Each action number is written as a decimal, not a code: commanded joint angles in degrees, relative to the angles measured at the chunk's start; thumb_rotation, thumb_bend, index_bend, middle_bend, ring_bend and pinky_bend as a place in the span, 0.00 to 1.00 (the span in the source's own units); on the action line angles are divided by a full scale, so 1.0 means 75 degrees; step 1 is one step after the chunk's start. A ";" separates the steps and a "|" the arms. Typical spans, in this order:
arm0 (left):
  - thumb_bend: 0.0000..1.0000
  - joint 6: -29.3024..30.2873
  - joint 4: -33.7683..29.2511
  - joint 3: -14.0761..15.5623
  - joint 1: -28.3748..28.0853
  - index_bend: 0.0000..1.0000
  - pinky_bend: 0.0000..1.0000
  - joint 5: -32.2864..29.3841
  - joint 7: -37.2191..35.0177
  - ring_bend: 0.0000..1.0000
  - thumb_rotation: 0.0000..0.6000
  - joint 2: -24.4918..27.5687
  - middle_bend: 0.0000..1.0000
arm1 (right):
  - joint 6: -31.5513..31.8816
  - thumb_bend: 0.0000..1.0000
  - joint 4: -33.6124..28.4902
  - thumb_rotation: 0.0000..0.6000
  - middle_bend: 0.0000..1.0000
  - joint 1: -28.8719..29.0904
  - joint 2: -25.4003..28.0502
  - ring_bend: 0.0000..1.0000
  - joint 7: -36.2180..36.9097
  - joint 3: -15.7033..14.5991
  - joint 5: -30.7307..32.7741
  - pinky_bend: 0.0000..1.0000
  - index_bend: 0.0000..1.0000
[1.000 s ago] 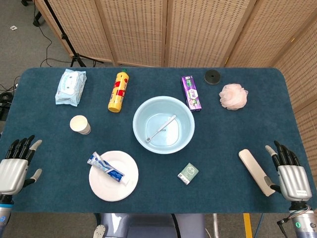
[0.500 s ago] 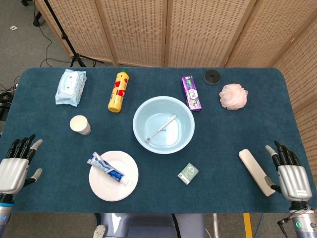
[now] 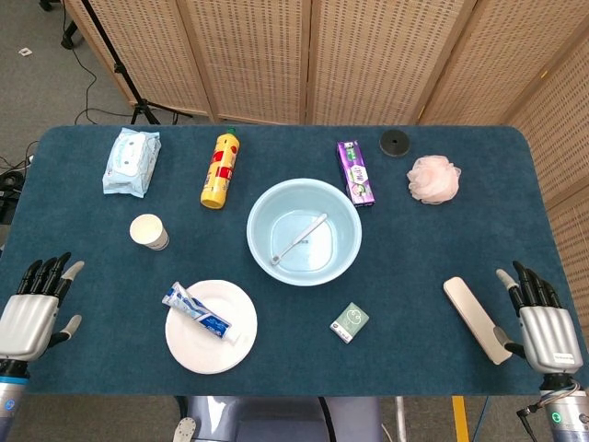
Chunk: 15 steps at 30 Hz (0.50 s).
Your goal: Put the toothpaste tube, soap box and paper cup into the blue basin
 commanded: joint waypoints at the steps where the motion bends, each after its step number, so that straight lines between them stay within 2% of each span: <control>1: 0.29 -0.0053 -0.0032 -0.0004 -0.0031 0.00 0.00 -0.0026 0.0013 0.00 1.00 0.0005 0.00 | 0.0013 0.26 -0.0012 1.00 0.00 -0.0005 0.0013 0.00 0.0013 0.0020 0.0025 0.11 0.11; 8: 0.29 -0.0468 -0.0413 -0.0081 -0.0395 0.00 0.00 0.0141 -0.0148 0.00 1.00 0.0287 0.00 | 0.0086 0.26 0.0013 1.00 0.00 -0.0059 0.0082 0.00 0.0169 0.0030 0.0035 0.11 0.11; 15: 0.29 -0.1204 -0.1101 -0.0256 -0.0968 0.00 0.00 0.0078 0.0217 0.00 1.00 0.0666 0.00 | 0.0092 0.26 0.0013 1.00 0.00 -0.0065 0.0111 0.00 0.0245 0.0048 0.0052 0.11 0.11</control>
